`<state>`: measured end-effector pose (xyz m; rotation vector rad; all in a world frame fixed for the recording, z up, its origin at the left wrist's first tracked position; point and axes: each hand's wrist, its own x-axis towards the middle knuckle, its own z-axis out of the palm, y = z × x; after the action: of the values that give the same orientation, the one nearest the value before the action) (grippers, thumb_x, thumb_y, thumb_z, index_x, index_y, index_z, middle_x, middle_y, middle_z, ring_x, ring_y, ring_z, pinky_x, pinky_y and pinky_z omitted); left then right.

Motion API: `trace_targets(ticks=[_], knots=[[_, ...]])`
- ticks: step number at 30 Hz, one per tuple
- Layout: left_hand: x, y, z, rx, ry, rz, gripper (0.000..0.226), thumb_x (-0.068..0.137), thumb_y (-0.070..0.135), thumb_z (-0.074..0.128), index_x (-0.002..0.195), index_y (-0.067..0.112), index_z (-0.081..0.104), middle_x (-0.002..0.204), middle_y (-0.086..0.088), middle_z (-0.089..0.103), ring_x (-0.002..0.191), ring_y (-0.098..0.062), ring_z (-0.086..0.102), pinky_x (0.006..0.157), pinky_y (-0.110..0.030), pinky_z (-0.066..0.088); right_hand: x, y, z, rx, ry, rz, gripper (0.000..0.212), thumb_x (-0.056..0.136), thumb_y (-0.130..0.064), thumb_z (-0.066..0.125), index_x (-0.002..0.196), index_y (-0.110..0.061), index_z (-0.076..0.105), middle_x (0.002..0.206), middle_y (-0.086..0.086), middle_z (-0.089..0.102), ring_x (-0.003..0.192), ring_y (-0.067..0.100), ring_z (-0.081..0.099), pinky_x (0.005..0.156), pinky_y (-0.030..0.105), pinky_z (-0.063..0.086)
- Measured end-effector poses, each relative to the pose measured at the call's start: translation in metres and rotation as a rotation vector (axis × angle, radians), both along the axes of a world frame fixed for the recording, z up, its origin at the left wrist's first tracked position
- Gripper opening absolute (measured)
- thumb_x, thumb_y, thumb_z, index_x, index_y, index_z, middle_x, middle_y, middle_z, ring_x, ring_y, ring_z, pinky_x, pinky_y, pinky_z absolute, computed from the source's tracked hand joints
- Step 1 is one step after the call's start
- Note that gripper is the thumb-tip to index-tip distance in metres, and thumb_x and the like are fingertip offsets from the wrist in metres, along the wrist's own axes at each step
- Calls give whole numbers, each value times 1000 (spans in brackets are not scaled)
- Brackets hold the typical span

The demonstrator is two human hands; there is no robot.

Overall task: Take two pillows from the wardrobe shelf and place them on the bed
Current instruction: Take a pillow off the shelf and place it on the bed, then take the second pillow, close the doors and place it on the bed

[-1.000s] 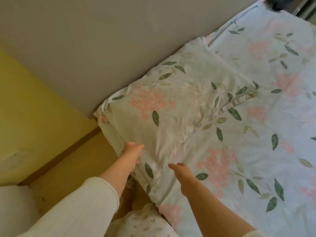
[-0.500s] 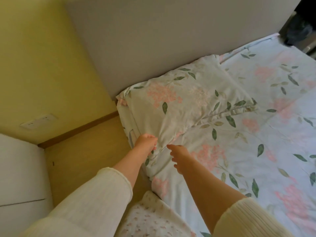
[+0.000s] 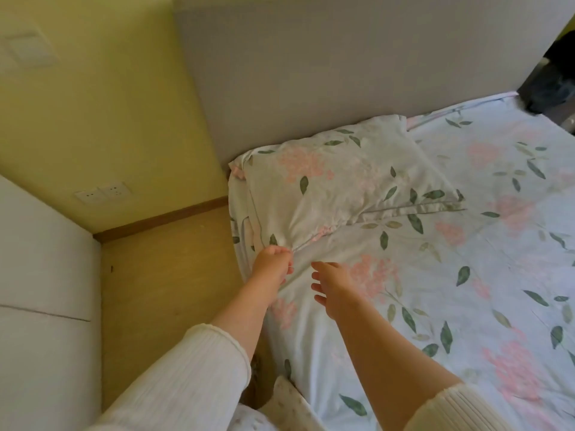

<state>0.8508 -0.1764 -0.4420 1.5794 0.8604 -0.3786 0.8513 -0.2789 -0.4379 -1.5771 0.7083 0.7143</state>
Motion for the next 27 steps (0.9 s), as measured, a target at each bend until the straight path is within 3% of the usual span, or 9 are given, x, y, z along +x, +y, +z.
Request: trace_targets(ticks=[6,9,14,17,24,27], knots=[[-59,-21,19,-6,-38,88,17,91,14,45,78,24,51,78,2,55,78,-16,56,63,-26,42,-44,-17,21,37,-69,50,15,94,-16,46,107,-9,49,126,20,55,115,35,55,101,47,43],[-85,-18,35,-6,-77,123,15,92,12,44,83,21,52,76,1,53,69,-12,53,58,-24,39,-65,-16,32,90,-90,65,21,94,-17,47,111,-7,50,105,15,57,89,25,52,83,37,46],[-125,-9,54,17,-152,163,19,92,11,44,79,23,51,74,2,55,66,-10,52,61,-24,39,-104,-12,48,114,-155,82,12,94,-18,46,104,-11,48,85,5,52,76,18,48,60,27,39],[-154,-4,62,8,-204,190,17,93,15,46,79,24,52,75,3,58,68,-10,55,63,-26,42,-132,-9,58,87,-219,114,10,94,-17,46,102,-11,49,78,2,51,66,14,47,56,24,38],[-215,2,99,37,-354,233,19,92,16,47,77,26,53,74,4,58,75,-15,56,65,-25,44,-188,0,100,68,-406,184,18,92,-18,48,108,-11,54,82,0,54,81,18,51,58,23,39],[-236,-2,125,106,-478,200,17,91,20,49,77,27,55,77,3,61,82,-18,59,76,-33,49,-201,-2,127,91,-505,215,12,91,-17,48,101,-14,55,83,0,56,83,18,53,60,24,41]])
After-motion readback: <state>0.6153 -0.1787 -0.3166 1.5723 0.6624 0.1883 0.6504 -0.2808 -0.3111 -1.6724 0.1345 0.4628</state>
